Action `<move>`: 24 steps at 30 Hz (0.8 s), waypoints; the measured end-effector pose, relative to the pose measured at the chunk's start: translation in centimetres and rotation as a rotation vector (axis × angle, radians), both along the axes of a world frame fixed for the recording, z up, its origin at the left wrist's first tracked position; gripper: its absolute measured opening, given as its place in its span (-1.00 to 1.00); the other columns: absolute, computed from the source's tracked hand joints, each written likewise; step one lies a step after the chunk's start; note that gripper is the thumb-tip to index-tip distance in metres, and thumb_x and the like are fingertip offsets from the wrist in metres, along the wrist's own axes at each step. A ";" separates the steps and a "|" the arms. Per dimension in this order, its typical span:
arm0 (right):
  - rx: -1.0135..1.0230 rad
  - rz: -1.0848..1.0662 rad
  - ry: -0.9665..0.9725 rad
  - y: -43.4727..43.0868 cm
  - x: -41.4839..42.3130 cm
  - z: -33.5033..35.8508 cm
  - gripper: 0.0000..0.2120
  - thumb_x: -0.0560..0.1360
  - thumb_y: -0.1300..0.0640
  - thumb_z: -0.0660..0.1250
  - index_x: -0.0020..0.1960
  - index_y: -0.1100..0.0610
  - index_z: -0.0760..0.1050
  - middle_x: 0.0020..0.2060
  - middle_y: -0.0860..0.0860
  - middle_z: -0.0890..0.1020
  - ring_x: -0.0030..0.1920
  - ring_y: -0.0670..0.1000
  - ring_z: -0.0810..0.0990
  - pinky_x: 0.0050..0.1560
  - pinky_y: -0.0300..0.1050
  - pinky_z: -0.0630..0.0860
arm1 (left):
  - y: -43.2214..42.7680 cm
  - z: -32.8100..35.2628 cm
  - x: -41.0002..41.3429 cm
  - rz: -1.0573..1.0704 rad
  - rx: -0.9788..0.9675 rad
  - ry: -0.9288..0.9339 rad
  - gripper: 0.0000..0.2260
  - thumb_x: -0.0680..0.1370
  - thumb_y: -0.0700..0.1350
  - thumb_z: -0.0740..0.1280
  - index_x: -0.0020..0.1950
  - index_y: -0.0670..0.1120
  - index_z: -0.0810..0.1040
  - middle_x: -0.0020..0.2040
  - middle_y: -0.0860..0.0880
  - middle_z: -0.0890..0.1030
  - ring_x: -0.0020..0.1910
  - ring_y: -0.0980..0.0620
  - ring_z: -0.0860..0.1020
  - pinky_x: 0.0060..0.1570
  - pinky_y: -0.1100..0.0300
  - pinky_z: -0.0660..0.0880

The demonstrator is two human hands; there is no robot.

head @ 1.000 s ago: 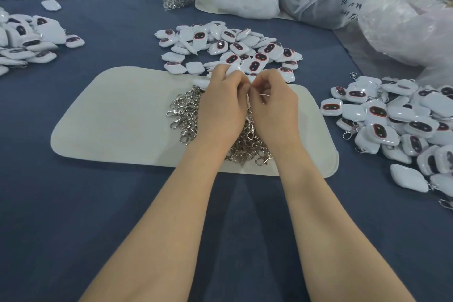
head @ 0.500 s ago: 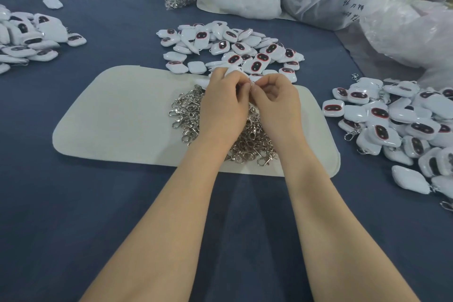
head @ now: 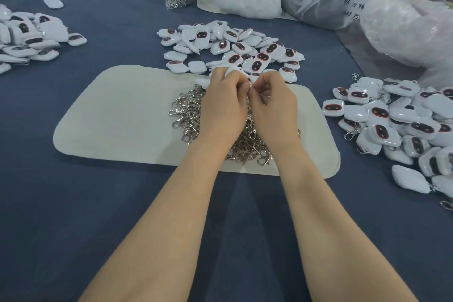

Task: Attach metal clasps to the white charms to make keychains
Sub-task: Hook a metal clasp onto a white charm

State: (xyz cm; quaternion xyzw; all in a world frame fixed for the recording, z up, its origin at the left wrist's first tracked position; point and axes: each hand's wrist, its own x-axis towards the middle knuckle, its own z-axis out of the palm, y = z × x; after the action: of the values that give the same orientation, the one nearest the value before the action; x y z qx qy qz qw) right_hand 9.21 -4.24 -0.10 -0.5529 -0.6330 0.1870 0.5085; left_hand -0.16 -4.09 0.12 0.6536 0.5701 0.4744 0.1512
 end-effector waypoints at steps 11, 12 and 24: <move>-0.111 -0.025 0.271 0.1 0.3 0.4 -0.77 0.48 0.29 0.32 -0.21 0.00 0.40 -0.21 -0.03 0.58 -0.12 0.06 0.59 -0.01 -0.10 0.56 | 0.0 -0.2 0.4 -0.026 -0.010 -0.036 -0.88 0.58 -0.17 0.25 0.03 -0.10 0.57 0.08 -0.03 0.46 -0.16 0.11 0.42 -0.11 0.26 0.40; -0.129 -0.018 0.304 0.1 0.3 0.4 -0.78 0.48 0.30 0.32 -0.20 0.02 0.41 -0.18 0.02 0.59 -0.07 0.10 0.61 0.06 -0.01 0.56 | 0.1 -0.3 0.4 -0.027 -0.013 -0.045 -0.88 0.58 -0.18 0.25 0.03 -0.10 0.58 0.07 -0.03 0.46 -0.16 0.11 0.42 -0.11 0.26 0.40; -0.052 0.015 0.030 0.0 0.6 0.5 -0.88 0.51 0.28 0.29 -0.07 0.10 0.41 -0.21 -0.14 0.52 -0.19 -0.22 0.49 -0.16 -0.46 0.42 | 0.0 -0.1 0.1 -0.005 -0.012 0.019 -0.88 0.60 -0.17 0.22 0.00 -0.12 0.55 0.01 0.03 0.38 -0.19 0.05 0.41 -0.09 0.10 0.44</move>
State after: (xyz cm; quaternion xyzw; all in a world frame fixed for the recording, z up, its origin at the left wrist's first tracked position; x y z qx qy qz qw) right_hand 9.82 -4.28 0.37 -0.5583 -0.6244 0.2154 0.5020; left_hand -0.04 -4.11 -0.02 0.6585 0.5729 0.4642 0.1509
